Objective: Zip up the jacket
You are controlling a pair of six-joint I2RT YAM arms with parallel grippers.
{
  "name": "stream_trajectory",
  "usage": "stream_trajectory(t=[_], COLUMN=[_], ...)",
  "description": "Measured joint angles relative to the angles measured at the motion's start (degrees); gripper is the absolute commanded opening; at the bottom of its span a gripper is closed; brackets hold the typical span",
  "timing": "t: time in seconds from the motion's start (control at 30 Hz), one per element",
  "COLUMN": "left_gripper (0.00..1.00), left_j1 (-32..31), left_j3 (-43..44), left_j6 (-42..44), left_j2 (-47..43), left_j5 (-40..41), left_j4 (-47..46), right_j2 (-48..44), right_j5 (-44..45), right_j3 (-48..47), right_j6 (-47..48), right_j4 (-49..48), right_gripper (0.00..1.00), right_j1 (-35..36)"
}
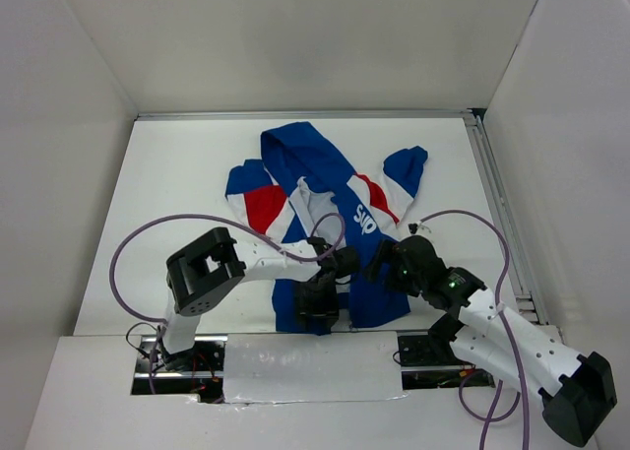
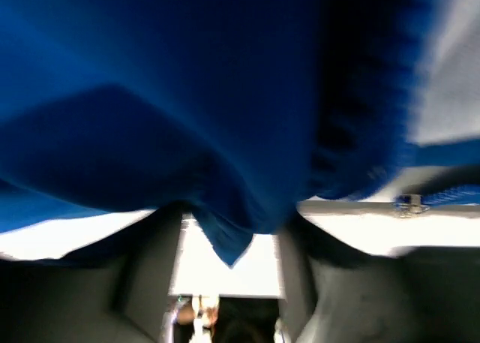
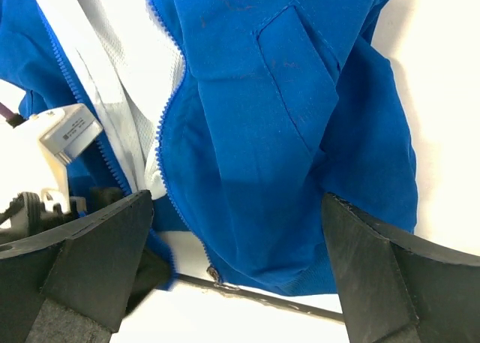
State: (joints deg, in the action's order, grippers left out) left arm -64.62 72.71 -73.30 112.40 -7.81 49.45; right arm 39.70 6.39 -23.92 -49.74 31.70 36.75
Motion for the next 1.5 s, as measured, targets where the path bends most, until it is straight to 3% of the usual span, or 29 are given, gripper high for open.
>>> stream_trajectory(t=[0.03, 0.07, 0.13, 0.17, 0.23, 0.27, 0.43, 0.57, 0.77, 0.97, 1.27, 1.5], left_gripper=[0.52, 0.37, 0.26, 0.15, 0.09, 0.00, 0.00, 0.00, 0.00, 0.00, 0.00, 0.00], left_j1=[0.81, 1.68, 3.78, 4.81, 6.67, 7.19, 7.32, 6.38, 3.28, 0.70, -1.29, -1.60], left_j3=[-0.59, -1.46, -3.41, -4.55, -6.16, -6.69, -9.03, -12.37, -14.58, -16.37, -19.69, -19.74], left_j6=[0.52, 1.05, 1.81, 2.01, 2.84, 3.10, 4.61, 5.62, 4.63, 3.65, 0.81, 0.76], left_j2=[-0.07, -0.24, -1.40, -1.86, -2.56, -2.75, -5.40, -10.69, -22.62, -30.95, -32.59, -32.79], left_j5=[-1.07, -2.23, -4.70, -6.12, -8.90, -9.81, -9.46, -3.91, 4.52, 7.61, 8.70, 9.01], left_j4=[-0.02, -0.33, -1.16, -1.95, -3.21, -3.78, -7.39, -13.40, -15.30, -15.54, -14.03, -14.16], right_j2=[0.07, 0.22, 0.70, 0.98, 1.29, 1.31, 1.25, 1.44, 5.57, 12.33, 14.84, 11.72], right_j5=[0.13, 0.26, 0.26, 0.17, -0.35, -0.94, -2.64, -2.34, 2.80, 8.31, 13.33, 16.39], right_j3=[0.00, 0.00, 0.04, 0.09, 0.55, 0.92, 1.31, 1.05, 0.04, -0.20, -1.05, -4.15], right_j6=[-0.04, -0.11, -0.11, -0.09, 0.20, 0.55, 2.10, 1.79, -4.57, -12.59, -21.49, -28.57], right_j4=[-0.04, -0.11, -0.42, -0.61, -1.11, -1.25, -0.96, 0.68, 2.75, 2.89, 3.65, 11.80], right_gripper=[1.00, 1.00, 1.00, 1.00, 1.00, 0.99, 0.99, 0.99, 0.99, 0.98, 0.96, 0.93], right_j1=[0.00, 0.00, 0.00, 0.00, 0.00, 0.04, 3.65, 9.73, 19.71, 26.53, 31.34, 36.70])
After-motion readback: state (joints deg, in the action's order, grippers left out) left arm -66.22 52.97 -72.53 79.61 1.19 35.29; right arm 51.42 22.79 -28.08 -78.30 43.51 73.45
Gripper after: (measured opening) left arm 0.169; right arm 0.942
